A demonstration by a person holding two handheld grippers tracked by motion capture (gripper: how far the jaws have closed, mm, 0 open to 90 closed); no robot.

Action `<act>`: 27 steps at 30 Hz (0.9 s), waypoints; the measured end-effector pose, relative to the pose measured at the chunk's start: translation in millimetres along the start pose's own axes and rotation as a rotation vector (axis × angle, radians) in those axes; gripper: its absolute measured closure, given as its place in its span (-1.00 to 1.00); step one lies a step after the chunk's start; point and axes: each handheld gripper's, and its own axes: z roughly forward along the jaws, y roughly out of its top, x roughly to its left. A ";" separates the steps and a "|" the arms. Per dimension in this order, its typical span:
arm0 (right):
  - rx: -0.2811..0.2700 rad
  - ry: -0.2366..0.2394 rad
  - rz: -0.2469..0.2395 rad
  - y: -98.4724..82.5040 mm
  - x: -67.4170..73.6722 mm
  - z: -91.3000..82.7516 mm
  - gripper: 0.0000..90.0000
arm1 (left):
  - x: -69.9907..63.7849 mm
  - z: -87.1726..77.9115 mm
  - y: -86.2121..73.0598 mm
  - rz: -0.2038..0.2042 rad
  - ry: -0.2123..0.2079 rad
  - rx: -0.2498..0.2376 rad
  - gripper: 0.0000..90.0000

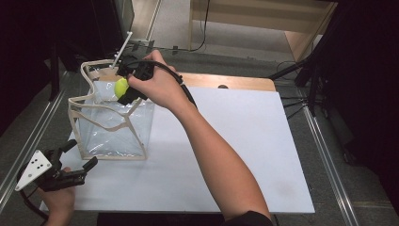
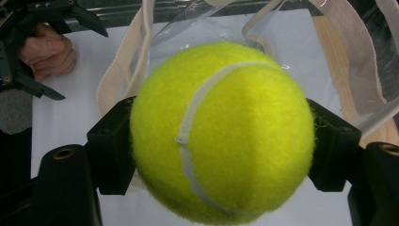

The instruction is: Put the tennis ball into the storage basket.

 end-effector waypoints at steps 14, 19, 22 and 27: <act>0.025 -0.005 -0.012 -1.0 -2.7 15.2 -0.48 | 0.5 -0.2 0.0 0.000 0.000 0.000 -0.88; 0.044 -0.002 -0.012 -2.6 -2.9 21.3 -0.48 | 0.6 -0.2 0.0 0.000 0.000 -0.001 -0.88; 0.062 0.000 -0.018 -3.3 -2.9 24.3 -0.48 | 0.6 -0.1 0.0 0.001 0.000 0.000 -0.88; 0.107 -0.010 -0.040 -4.0 -1.1 27.8 -0.51 | 0.7 -0.4 0.0 0.003 0.000 0.000 -0.88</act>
